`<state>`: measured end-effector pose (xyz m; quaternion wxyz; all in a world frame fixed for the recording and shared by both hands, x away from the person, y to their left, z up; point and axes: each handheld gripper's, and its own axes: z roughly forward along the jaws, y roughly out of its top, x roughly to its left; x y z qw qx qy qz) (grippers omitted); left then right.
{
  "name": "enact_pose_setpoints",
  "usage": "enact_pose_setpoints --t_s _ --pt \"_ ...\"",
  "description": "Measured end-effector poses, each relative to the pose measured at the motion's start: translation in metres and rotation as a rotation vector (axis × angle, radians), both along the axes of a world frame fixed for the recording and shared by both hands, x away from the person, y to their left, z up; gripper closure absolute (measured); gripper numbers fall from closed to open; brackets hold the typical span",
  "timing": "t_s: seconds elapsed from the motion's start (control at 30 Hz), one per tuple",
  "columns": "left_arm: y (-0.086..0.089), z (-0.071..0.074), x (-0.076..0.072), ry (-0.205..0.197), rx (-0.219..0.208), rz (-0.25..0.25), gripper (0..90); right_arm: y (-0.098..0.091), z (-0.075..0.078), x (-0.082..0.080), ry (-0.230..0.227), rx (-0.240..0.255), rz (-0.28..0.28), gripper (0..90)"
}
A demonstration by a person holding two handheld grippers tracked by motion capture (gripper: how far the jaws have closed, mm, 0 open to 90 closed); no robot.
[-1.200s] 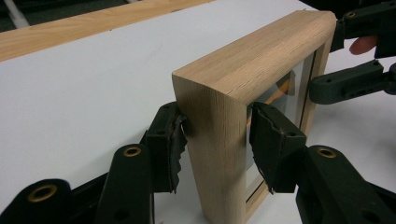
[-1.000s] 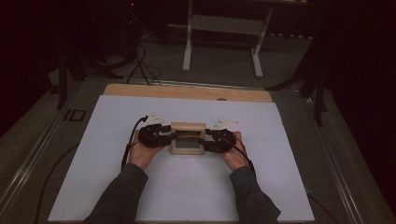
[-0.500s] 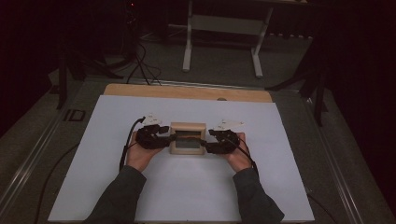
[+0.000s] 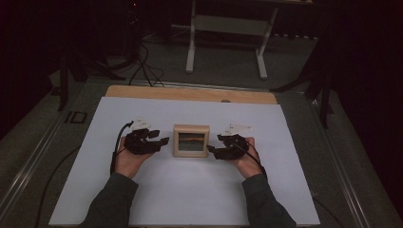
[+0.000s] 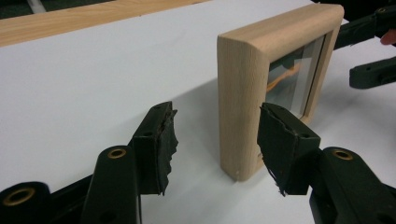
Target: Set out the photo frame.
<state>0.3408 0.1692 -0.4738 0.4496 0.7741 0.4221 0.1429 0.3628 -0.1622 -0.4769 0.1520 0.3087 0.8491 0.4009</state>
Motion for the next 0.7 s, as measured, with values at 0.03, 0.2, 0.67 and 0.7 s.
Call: enact_pose_setpoints --t_s 0.03,0.2,0.67,0.7 --pt "0.001 0.0 -0.002 0.0 0.007 -0.003 46.3 -0.001 0.0 -0.001 0.002 -0.001 -0.002 37.0" --pt "0.011 -0.002 -0.009 0.005 0.019 0.009 46.3 -0.007 -0.001 -0.004 0.006 -0.01 -0.006 36.5" --pt "0.039 -0.01 -0.034 0.029 0.054 0.05 46.4 -0.03 -0.008 -0.021 0.026 -0.026 -0.025 34.4" --pt "0.039 -0.01 -0.034 0.029 0.054 0.05 46.3 -0.032 -0.009 -0.022 0.029 -0.029 -0.028 34.2"
